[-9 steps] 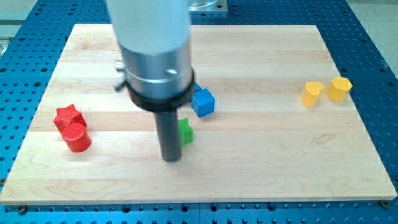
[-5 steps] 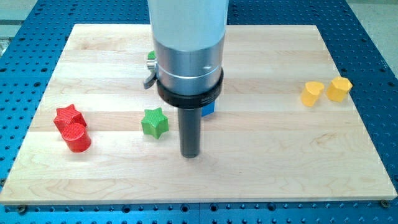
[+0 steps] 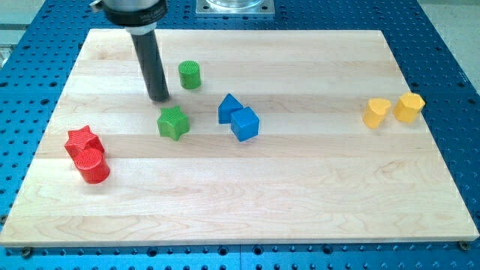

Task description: Push the green blocks horizontally left beside the triangle

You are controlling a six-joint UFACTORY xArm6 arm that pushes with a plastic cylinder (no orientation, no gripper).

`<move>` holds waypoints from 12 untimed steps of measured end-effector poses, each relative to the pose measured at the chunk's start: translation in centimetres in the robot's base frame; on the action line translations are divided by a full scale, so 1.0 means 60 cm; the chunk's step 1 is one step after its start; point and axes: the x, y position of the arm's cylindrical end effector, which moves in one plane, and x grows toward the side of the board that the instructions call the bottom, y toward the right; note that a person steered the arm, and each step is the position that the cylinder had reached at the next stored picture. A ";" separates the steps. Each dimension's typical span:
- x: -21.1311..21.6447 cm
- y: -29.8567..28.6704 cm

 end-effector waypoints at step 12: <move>-0.065 0.103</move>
